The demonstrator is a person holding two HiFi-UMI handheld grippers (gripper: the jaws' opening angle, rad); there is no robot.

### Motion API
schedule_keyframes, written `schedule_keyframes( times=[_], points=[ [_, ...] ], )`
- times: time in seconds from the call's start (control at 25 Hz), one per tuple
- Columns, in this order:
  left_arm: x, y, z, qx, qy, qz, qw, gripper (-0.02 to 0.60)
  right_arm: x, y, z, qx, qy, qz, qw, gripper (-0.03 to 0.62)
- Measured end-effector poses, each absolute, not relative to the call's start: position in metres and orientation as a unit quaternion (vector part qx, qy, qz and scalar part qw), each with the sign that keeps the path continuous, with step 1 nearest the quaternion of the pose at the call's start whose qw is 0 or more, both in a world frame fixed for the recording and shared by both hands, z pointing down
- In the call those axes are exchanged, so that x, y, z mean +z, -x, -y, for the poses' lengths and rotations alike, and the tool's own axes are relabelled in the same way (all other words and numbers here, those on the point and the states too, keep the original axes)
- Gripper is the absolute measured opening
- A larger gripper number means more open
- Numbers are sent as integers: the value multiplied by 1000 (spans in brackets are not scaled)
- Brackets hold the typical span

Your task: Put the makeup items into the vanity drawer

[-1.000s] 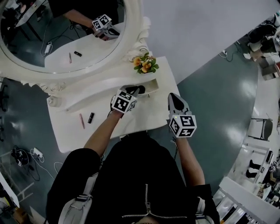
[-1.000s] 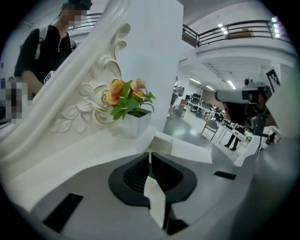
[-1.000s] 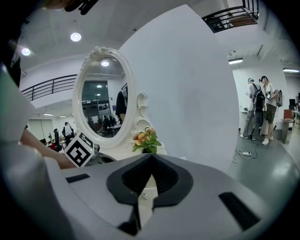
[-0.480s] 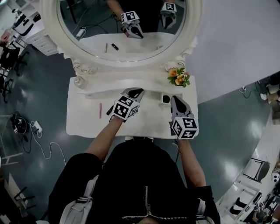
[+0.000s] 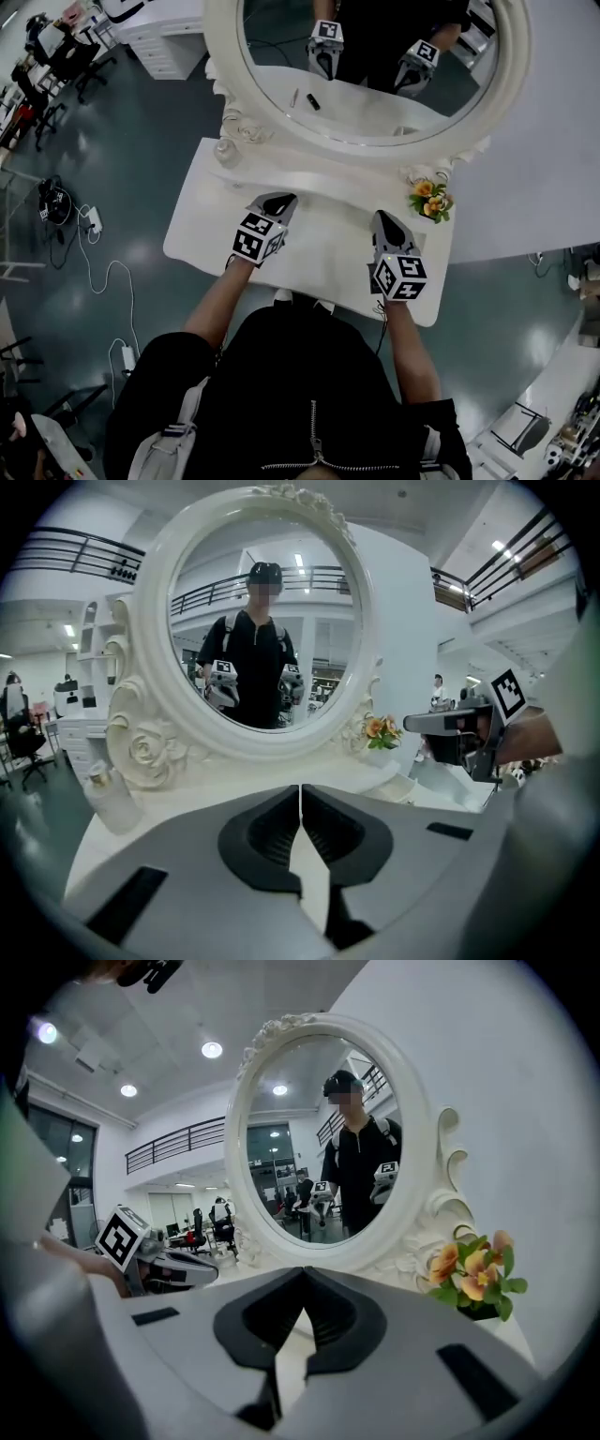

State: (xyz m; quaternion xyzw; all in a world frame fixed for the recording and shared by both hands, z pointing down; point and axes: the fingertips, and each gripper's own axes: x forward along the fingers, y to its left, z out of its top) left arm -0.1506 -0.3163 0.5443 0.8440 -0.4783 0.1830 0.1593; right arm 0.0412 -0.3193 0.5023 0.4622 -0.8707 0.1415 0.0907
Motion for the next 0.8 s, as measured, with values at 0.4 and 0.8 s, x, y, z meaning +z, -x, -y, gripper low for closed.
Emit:
schedule_keyframes(
  times=[0.4, 0.8],
  points=[
    [559, 196, 295, 212, -828, 494, 162, 26, 506, -9, 315, 144, -438, 882, 94, 6],
    [629, 207, 264, 293, -813, 464, 196, 52, 527, -9, 293, 167, -436, 876, 120, 6]
  ],
)
